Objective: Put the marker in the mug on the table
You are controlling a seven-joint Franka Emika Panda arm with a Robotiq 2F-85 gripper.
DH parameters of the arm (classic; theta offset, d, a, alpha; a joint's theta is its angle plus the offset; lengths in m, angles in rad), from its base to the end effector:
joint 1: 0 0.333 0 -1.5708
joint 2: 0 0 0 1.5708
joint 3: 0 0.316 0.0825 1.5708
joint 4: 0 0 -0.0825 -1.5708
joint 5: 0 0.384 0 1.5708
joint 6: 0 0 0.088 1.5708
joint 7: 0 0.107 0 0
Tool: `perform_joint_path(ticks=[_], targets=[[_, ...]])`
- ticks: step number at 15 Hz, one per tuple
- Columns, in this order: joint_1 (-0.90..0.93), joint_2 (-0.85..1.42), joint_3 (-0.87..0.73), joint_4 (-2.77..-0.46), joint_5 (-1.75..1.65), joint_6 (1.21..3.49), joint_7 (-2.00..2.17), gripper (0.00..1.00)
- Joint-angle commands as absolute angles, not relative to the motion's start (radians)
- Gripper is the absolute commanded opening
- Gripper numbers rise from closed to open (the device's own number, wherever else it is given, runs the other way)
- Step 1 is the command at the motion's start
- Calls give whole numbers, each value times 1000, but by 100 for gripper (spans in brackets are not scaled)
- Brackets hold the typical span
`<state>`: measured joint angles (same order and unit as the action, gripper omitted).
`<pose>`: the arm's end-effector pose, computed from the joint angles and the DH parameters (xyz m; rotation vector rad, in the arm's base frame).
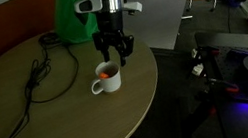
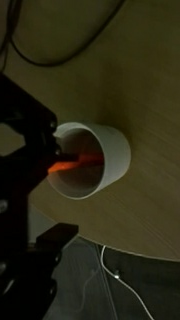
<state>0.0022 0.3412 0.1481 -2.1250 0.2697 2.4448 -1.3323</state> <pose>0.5676 0.0856 0.2483 -2.3731 -1.7399 -0.1542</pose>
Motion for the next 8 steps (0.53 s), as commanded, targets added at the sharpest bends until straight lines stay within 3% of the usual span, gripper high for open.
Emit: perform_joint_path(ticks=[1, 2, 3, 8], targets=[[-22, 396, 180, -2076, 264, 2463, -1333, 54], [-21, 409, 182, -2065, 257, 2464, -1325, 51], [-20, 423, 183, -2053, 247, 2464, -1318, 56], [-21, 482, 185, -1998, 219, 2454, -1296, 57]])
